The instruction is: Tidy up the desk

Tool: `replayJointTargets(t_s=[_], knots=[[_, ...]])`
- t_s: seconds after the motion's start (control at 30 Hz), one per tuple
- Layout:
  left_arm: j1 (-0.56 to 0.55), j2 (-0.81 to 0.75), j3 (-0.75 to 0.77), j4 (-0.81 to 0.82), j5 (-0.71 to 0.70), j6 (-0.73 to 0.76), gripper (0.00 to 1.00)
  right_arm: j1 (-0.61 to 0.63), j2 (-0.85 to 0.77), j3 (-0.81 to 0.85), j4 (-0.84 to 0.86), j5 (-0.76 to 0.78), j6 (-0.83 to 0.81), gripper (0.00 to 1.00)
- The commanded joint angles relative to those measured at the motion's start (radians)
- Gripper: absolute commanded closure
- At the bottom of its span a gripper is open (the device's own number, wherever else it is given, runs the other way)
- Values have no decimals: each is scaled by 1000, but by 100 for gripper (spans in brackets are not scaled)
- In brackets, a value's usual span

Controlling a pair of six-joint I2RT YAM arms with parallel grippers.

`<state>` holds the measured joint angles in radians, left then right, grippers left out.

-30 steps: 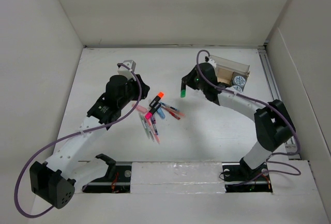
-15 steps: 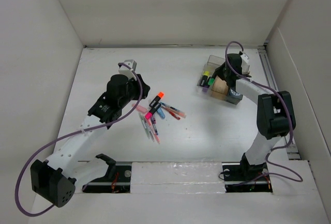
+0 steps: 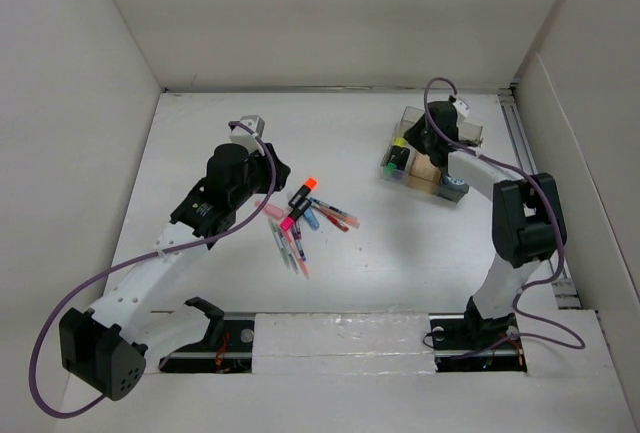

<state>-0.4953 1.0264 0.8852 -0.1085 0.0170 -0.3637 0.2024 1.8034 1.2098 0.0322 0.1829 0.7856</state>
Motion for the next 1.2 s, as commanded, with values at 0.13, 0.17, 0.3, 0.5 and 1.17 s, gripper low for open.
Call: replayJointTargets(t_s=[0.13,0.17,0.3,0.5,1.17], knots=[[3,-3,47,30,3,11,75,320,-138,-81,106,-45,-31,100],[3,-3,47,32,3,11,75,321,-138,-81,106,-45,-31,100],[3,4,46,26,-8,6,75,478,-90,-41,54,0,-34,98],[3,-12,44,29,-40,5,75,600,-33,-3,-8,-46,12,45],[3,-31,41,32,-25,5,75,623,192,88,-8,-77,90,46]])
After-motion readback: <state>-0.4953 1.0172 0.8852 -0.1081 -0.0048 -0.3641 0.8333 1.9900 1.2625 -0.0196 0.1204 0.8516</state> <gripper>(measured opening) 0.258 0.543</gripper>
